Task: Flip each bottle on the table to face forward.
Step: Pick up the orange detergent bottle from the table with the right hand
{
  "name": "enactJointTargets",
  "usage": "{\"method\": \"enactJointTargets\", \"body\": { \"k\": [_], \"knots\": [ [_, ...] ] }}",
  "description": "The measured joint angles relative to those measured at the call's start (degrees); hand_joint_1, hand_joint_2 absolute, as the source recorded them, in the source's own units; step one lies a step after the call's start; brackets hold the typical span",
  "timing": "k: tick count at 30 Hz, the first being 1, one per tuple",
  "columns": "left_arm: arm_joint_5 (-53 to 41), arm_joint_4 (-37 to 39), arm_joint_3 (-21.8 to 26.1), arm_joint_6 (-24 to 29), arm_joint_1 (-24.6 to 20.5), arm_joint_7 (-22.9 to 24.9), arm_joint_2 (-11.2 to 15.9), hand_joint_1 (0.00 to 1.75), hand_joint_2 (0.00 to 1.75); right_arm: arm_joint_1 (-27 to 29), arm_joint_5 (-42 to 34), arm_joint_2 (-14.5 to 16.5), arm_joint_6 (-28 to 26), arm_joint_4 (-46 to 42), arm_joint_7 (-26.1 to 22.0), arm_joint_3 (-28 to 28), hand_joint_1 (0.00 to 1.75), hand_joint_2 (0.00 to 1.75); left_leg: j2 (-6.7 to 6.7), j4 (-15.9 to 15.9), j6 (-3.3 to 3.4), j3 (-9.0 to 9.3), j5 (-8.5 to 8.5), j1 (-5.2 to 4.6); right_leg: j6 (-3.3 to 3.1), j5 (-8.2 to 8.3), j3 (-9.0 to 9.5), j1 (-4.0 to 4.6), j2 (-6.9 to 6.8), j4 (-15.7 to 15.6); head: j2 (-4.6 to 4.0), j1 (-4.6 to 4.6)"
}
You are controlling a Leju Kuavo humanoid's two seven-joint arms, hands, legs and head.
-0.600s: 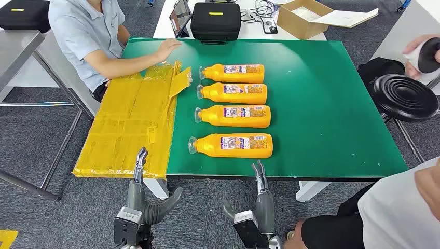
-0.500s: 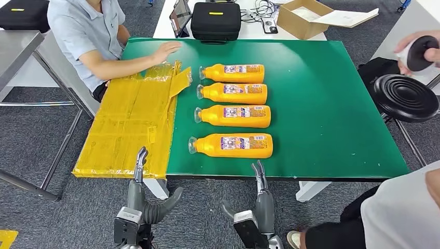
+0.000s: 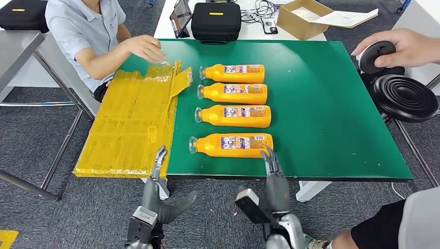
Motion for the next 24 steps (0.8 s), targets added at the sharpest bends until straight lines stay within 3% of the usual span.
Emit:
{"method": "enactJointTargets", "body": {
  "k": [10, 16, 24],
  "knots": [
    [2.42, 4.56, -5.09, -7.12, -4.87, -0.09, -0.2, 0.0, 1.75, -16.22, 8.33, -3.44, -2.62, 20.61, 2.72, -6.27, 0.0, 1.75, 0.01, 0.04, 0.0, 0.01, 0.03, -0.02, 0.0, 0.06, 0.0, 0.01, 0.0, 0.01, 0.0, -0.01],
    [3.27, 6.77, -6.47, -8.2, -6.87, -0.09, -0.78, 0.0, 1.75, -20.79, 11.53, -3.86, -3.93, 28.01, 2.64, -6.78, 0.0, 1.75, 0.01, 0.04, 0.0, -0.02, 0.02, -0.01, 0.01, 0.05, -0.01, 0.02, 0.0, 0.01, 0.0, -0.02],
    [3.96, 7.83, -7.16, -9.01, -9.42, -1.1, -1.95, 0.0, 1.75, -25.98, 14.58, -2.25, -1.81, 34.06, 1.74, -6.71, 0.0, 1.75, 0.01, 0.04, 0.01, -0.01, 0.03, 0.0, 0.0, 0.05, 0.0, 0.01, 0.0, 0.02, 0.0, -0.01]
  ]
}}
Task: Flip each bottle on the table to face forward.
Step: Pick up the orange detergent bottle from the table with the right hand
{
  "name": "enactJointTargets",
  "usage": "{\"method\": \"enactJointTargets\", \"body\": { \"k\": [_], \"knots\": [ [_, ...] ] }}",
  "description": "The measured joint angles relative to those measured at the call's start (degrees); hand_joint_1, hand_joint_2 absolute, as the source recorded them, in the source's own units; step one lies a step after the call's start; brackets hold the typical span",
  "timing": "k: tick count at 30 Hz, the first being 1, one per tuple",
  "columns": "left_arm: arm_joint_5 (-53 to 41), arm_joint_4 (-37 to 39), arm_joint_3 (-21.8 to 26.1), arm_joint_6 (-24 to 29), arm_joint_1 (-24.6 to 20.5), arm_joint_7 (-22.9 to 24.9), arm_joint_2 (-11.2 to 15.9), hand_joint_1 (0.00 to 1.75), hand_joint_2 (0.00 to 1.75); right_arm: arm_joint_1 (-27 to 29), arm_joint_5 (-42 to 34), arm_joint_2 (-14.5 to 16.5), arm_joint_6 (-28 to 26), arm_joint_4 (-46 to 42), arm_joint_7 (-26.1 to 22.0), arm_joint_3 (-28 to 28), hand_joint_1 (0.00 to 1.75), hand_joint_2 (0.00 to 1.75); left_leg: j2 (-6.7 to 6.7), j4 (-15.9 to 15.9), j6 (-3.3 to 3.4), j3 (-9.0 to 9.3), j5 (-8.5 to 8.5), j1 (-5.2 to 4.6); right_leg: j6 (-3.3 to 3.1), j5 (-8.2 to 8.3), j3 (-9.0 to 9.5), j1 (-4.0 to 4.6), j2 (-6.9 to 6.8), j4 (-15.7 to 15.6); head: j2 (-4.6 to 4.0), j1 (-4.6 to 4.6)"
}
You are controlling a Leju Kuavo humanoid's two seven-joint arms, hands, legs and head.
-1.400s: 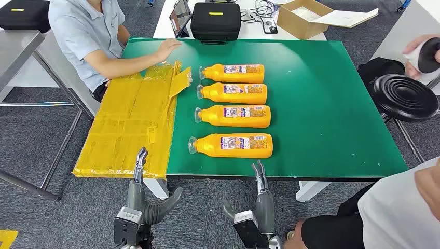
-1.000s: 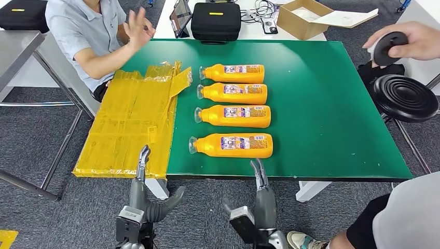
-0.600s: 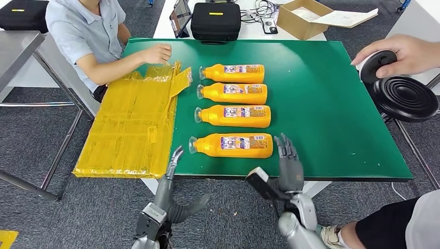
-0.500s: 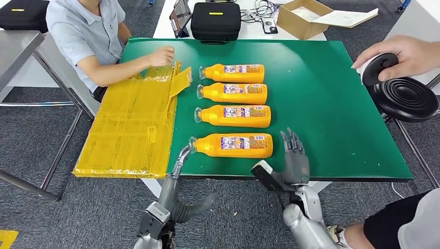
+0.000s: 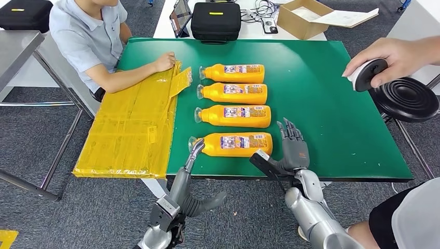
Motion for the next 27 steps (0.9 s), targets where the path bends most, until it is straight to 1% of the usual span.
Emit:
{"method": "enactJointTargets", "body": {
  "k": [9, 12, 17, 27],
  "knots": [
    [0.4, -0.02, -0.23, -0.61, -0.95, 0.18, -0.03, 0.0, 1.75, -2.14, 0.61, 1.03, 1.96, 2.89, -0.09, 0.48, 0.0, 1.75, -0.01, 0.0, 0.0, -0.01, -0.01, 0.0, 0.01, -0.01, -0.01, 0.0, 0.0, 0.0, 0.0, 0.0],
    [0.46, -0.02, -0.39, -0.79, -1.38, 0.23, -0.07, 0.0, 1.75, -2.75, 0.87, 1.28, 4.38, 3.89, 0.95, 0.7, 0.0, 1.75, 0.0, 0.0, 0.0, -0.02, -0.01, 0.0, 0.01, -0.01, -0.01, 0.0, 0.0, 0.0, 0.0, 0.0],
    [0.71, -0.02, -0.72, -1.1, -2.2, 0.31, -0.13, 0.0, 1.75, -4.15, 1.55, 1.57, 10.7, 6.12, 4.16, 1.36, 0.0, 1.75, -0.01, 0.0, 0.0, -0.01, 0.0, 0.0, 0.0, 0.0, 0.0, 0.0, 0.0, 0.0, 0.0, 0.0],
    [1.2, 0.01, -0.73, -1.37, -2.66, 0.31, -0.19, 0.0, 1.75, -5.94, 2.35, 1.6, 13.46, 8.46, 5.32, 2.05, 0.0, 1.75, 0.01, 0.0, 0.0, 0.01, 0.0, 0.0, 0.0, 0.0, 0.0, 0.0, 0.0, 0.0, 0.0, 0.0]
  ]
}}
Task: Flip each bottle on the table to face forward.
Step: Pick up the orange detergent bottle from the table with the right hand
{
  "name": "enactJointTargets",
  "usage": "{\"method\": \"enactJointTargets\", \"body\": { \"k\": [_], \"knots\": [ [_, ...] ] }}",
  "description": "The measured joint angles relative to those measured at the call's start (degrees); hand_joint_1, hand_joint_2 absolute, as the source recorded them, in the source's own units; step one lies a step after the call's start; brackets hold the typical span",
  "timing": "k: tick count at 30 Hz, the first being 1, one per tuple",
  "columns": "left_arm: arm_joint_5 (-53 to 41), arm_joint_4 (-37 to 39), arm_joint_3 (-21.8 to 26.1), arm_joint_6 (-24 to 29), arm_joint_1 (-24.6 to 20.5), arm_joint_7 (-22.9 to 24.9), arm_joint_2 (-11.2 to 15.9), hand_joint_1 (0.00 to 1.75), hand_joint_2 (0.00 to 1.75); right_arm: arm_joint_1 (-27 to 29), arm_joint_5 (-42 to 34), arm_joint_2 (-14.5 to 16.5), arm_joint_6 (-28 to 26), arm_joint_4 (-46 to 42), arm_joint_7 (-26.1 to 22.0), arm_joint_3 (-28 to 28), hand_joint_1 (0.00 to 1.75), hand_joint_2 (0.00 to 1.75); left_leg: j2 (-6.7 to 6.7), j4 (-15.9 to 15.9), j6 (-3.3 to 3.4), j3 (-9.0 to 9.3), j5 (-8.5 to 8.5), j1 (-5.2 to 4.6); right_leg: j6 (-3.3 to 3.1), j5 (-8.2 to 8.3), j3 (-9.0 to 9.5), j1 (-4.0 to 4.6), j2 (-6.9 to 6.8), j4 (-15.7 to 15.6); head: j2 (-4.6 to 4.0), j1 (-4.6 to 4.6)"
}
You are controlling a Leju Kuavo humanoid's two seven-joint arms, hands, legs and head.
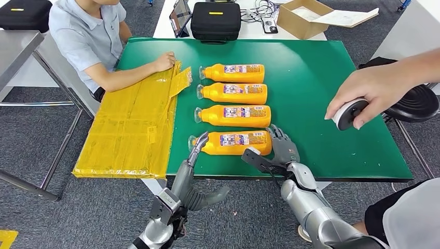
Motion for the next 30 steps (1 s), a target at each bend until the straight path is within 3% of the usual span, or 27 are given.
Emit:
{"method": "enactJointTargets", "body": {
  "k": [22, 30],
  "knots": [
    [0.56, 0.48, 0.01, -0.04, -1.93, -0.87, -1.1, 0.0, 1.75, -2.43, 2.76, 1.49, 2.44, 1.86, -0.27, 3.14, 0.0, 1.75, 0.0, 0.0, 0.0, 0.01, 0.01, 0.0, 0.0, 0.01, 0.01, 0.0, 0.0, 0.01, 0.0, -0.01],
    [0.94, -0.18, 0.23, 1.38, -2.5, -1.81, -1.32, 0.0, 1.75, -3.3, 0.51, 1.65, 6.92, 2.72, 0.7, 3.12, 0.0, 1.75, 0.0, 0.0, 0.0, 0.02, 0.01, 0.0, 0.0, 0.01, 0.02, 0.0, 0.0, 0.01, 0.0, 0.0]
  ]
}}
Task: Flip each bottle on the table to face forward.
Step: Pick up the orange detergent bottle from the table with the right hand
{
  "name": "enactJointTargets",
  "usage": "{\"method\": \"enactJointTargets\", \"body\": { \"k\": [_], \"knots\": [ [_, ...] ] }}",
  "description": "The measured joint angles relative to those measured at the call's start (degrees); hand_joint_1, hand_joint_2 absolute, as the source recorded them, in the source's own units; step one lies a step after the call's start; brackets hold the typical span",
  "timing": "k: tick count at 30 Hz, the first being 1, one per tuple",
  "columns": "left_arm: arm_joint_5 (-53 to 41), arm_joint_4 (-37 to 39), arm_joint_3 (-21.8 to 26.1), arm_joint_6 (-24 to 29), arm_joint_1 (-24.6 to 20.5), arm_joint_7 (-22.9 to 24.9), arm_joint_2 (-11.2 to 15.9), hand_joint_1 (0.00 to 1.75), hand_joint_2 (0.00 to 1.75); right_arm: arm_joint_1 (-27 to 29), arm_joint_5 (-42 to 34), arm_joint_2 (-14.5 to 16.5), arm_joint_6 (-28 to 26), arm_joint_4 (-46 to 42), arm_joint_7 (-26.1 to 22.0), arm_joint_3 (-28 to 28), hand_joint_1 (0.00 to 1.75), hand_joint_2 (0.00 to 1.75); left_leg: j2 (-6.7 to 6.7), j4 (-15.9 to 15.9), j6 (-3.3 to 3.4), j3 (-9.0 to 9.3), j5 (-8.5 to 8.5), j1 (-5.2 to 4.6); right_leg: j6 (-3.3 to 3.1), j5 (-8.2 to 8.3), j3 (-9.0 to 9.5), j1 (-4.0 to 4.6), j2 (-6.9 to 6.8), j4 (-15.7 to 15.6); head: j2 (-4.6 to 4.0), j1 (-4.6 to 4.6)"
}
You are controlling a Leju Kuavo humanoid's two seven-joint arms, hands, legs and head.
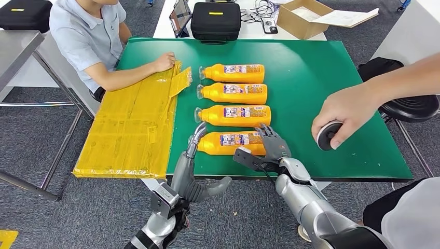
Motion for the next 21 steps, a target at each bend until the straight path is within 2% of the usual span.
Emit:
{"method": "enactJointTargets", "body": {
  "k": [9, 10, 11, 13, 14, 15, 21],
  "knots": [
    [-0.06, -0.52, 0.58, -0.06, -0.37, 0.02, 0.0, 0.0, 1.75, -2.41, -1.05, -0.42, 8.64, 1.31, 3.83, -0.07, 0.0, 1.75, 0.0, 0.0, 0.0, 0.26, -0.01, 0.0, 0.0, -0.01, 0.22, 0.0, 0.0, -0.01, 0.0, -0.01],
    [-0.07, -0.52, 0.63, -0.07, -0.44, 0.02, 0.0, 0.0, 1.75, -2.53, -1.07, -0.48, 8.87, 1.39, 3.93, -0.07, 0.09, 1.75, 0.0, 0.0, 0.0, 0.28, -0.01, 0.0, 0.0, -0.01, 0.25, 0.0, 0.0, -0.01, 0.0, 0.0],
    [-0.07, -0.52, 0.68, -0.08, -0.49, 0.02, 0.0, 0.0, 1.75, -2.62, -1.09, -0.51, 8.98, 1.48, 4.0, -0.07, 0.42, 1.75, 0.0, 0.0, 0.0, 0.3, -0.01, 0.0, 0.0, -0.01, 0.28, 0.0, 0.0, -0.01, 0.0, 0.0],
    [-0.07, -0.52, 0.76, -0.09, -0.58, 0.02, 0.0, 0.0, 1.75, -2.72, -1.1, -0.56, 9.05, 1.65, 4.09, -0.07, 1.29, 1.75, 0.0, 0.0, 0.0, 0.34, -0.01, 0.0, 0.0, -0.01, 0.33, 0.0, 0.0, -0.02, 0.0, 0.0],
    [-0.07, -0.52, 0.79, -0.09, -0.63, 0.02, 0.0, 0.0, 1.75, -2.76, -1.11, -0.59, 9.14, 1.74, 4.17, -0.07, 1.63, 1.75, 0.0, 0.0, 0.0, 0.37, -0.01, 0.0, 0.0, -0.01, 0.36, -0.01, 0.0, -0.02, 0.0, 0.0],
    [-0.07, -0.52, 0.82, -0.11, -0.69, 0.02, 0.0, 0.0, 1.75, -2.82, -1.13, -0.63, 9.37, 1.83, 4.36, -0.07, 1.73, 1.75, 0.0, 0.0, 0.0, 0.41, -0.01, 0.0, 0.0, -0.01, 0.39, -0.01, 0.0, -0.02, 0.0, -0.01],
    [-0.15, -0.52, 0.93, -0.52, -1.11, 0.04, 0.0, 0.0, 1.75, -3.81, -1.01, -1.67, 11.63, 2.26, 6.72, -0.26, 1.75, 1.75, -0.03, 0.0, 0.0, 0.64, -0.01, -0.01, 0.01, -0.01, 0.61, -0.01, -0.01, -0.03, 0.0, -0.01]
  ]
}}
